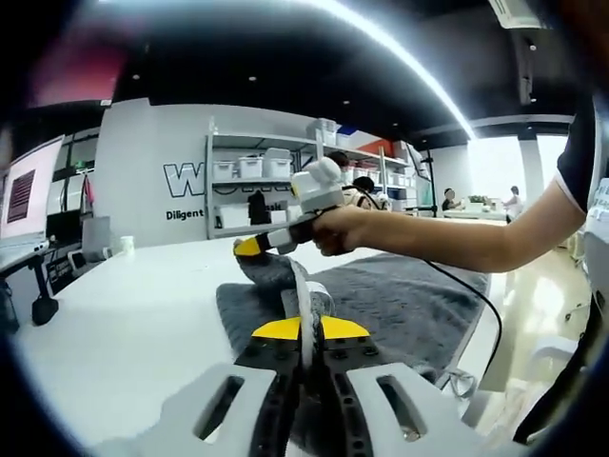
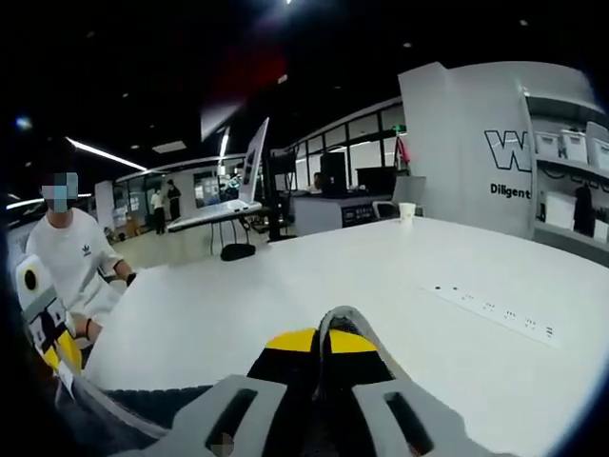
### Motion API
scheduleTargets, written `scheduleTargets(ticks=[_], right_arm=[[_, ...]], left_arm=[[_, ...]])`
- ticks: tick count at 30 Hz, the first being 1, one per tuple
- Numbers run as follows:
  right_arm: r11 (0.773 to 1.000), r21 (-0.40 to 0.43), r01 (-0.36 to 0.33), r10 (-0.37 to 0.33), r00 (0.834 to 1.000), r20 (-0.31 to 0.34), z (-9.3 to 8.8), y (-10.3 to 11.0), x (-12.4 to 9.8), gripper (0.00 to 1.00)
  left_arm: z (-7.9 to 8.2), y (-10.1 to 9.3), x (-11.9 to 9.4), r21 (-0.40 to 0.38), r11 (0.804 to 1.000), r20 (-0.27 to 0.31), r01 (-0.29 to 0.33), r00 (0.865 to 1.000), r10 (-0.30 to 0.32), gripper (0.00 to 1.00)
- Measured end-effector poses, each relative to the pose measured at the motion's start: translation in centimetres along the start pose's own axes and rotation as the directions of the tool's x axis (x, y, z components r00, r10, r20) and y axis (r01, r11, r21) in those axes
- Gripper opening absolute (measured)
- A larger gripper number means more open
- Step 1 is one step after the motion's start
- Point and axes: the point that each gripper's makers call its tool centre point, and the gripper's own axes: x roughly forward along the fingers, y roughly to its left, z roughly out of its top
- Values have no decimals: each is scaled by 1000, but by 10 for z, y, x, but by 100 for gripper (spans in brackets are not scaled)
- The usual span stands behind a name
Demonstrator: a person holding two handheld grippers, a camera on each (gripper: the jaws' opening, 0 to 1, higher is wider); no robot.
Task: Open the folded towel by lifting each exposed corner and separating the folded layers until the towel lies flat within the target outline without major curled edges
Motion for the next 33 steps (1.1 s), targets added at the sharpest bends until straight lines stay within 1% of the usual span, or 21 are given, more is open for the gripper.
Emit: scheduleTargets(ticks=[9, 18, 20, 23, 25, 29, 30, 31, 33], right_arm=[[1000, 2, -15, 15, 1000, 6, 4, 5, 12, 0], [999, -3, -40, 40, 999, 1, 8, 18, 26, 0], [998, -51, -38, 38, 999, -10, 9, 19, 29, 0], [997, -52, -53, 52, 999, -7, 11, 28, 37, 0], [996, -68, -58, 57, 998, -15, 11, 32, 42, 0], [994, -72, -81, 81, 997, -14, 11, 43, 52, 0], [993, -90, -73, 72, 997, -12, 13, 45, 56, 0], [989, -132, -66, 64, 998, -17, 14, 47, 59, 0], [988, -135, -72, 71, 997, -15, 16, 51, 63, 0]], left_arm=[[-2, 10, -8, 1, 1000, -5, -18, 1000, 18, 3], [-5, 22, -17, -4, 999, -11, -50, 999, 50, 3], [-6, 24, -19, -5, 998, -12, -58, 998, 58, 3], [-10, 31, -27, 9, 996, -24, -87, 996, 87, 3], [-13, 34, -30, 6, 995, -34, -96, 995, 97, 3], [-16, 43, -39, -4, 991, -37, -131, 991, 131, 3], [-17, 46, -41, -5, 990, -36, -140, 990, 140, 3], [-17, 48, -43, -4, 989, -33, -145, 989, 145, 3], [-16, 50, -46, 2, 988, -28, -153, 988, 153, 3]])
